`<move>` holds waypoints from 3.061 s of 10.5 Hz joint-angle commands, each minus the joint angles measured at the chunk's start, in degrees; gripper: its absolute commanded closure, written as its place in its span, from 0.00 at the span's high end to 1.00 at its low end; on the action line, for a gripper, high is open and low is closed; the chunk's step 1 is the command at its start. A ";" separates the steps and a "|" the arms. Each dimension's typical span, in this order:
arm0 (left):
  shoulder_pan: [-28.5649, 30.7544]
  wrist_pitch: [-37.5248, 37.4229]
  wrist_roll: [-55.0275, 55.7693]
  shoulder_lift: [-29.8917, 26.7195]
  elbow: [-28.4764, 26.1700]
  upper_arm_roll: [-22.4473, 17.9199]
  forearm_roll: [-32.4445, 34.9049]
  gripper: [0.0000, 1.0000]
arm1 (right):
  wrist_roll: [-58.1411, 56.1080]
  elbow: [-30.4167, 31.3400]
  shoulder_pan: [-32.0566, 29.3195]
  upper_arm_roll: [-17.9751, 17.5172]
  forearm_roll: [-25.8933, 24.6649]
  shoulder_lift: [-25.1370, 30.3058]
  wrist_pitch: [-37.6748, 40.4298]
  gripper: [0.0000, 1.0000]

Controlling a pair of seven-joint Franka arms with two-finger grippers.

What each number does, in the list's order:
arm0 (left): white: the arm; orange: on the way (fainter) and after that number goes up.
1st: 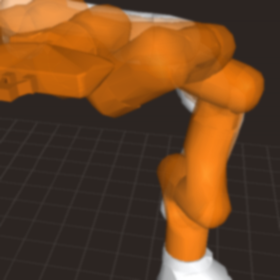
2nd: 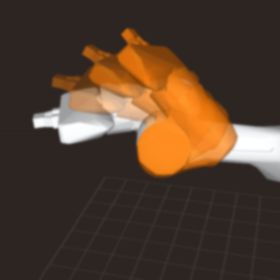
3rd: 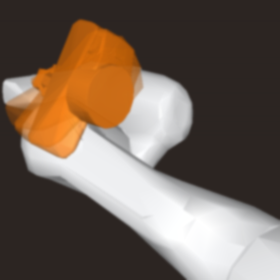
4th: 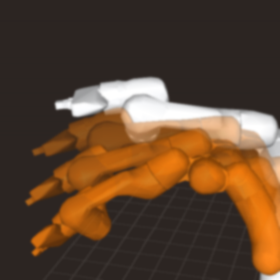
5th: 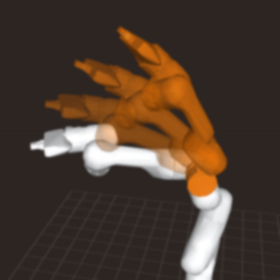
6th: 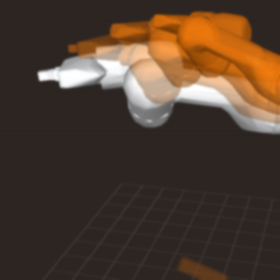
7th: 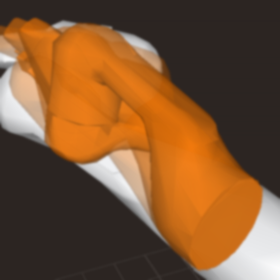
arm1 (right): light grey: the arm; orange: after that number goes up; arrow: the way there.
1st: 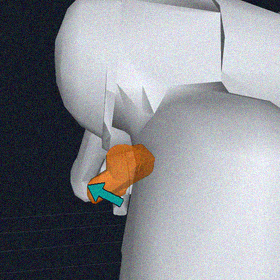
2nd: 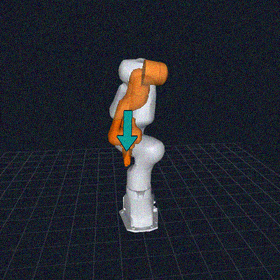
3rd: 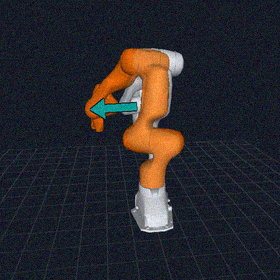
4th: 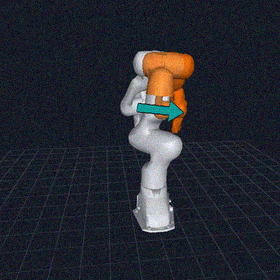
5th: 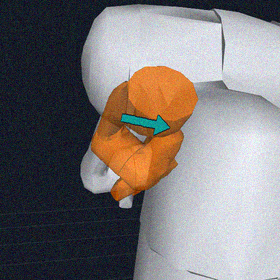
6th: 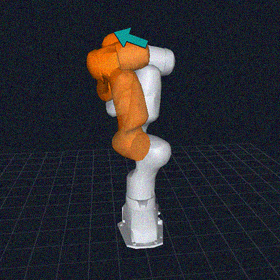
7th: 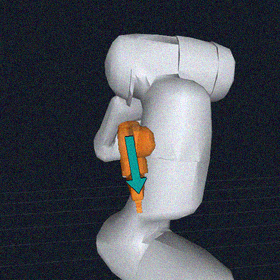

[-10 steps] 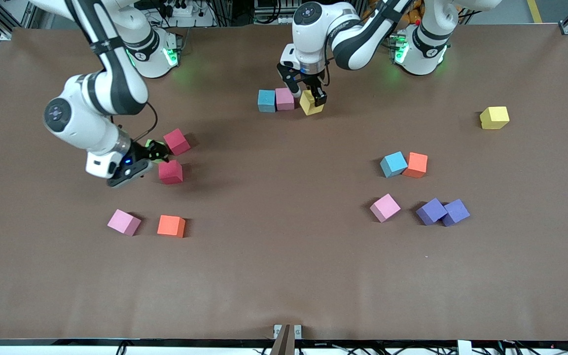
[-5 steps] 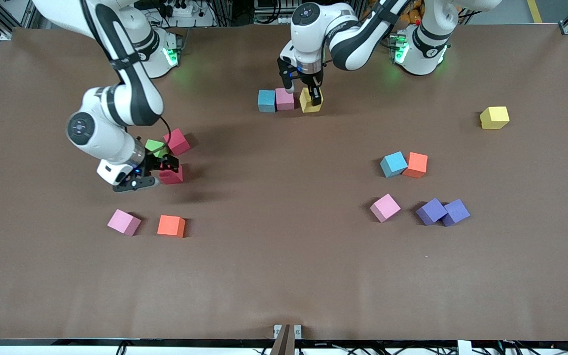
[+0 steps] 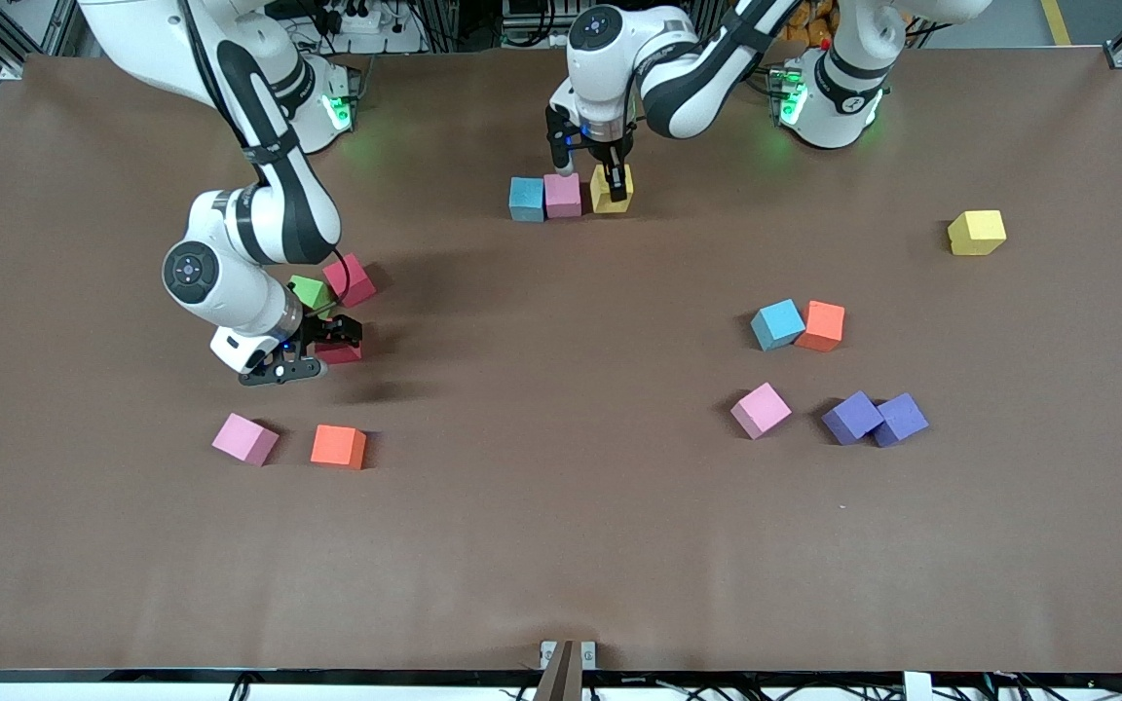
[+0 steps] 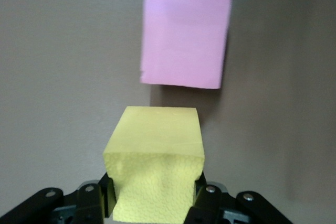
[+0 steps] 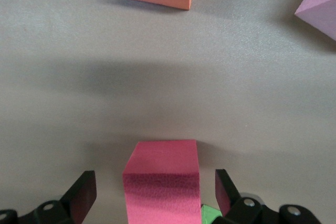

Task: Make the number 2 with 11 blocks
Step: 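Place yellow beside pink with the left gripper while the right gripper grasps red, then carry the red cube with the right gripper while the left gripper reaches cyan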

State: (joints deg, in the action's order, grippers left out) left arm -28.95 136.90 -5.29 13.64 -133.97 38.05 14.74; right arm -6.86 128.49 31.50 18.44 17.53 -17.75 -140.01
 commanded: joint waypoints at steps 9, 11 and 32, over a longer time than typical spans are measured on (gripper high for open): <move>-5.23 -3.22 -2.62 5.86 5.73 -4.47 1.35 0.28 | 0.79 3.00 0.85 -0.68 1.10 -2.64 -5.44 0.86; -6.28 -3.22 -2.53 6.22 6.00 -5.18 1.35 0.28 | 0.79 3.00 0.85 -0.68 1.10 -2.64 -5.44 0.53; -7.43 -3.22 -3.24 9.65 7.94 -6.14 1.43 0.30 | 23.29 -10.89 15.43 -5.69 12.53 -4.84 -3.60 0.32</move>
State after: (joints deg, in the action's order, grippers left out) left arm -35.53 134.74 -7.84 22.18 -127.60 32.47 14.74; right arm 15.34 119.19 46.28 12.37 28.37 -21.43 -143.50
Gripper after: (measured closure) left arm 0.445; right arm 0.436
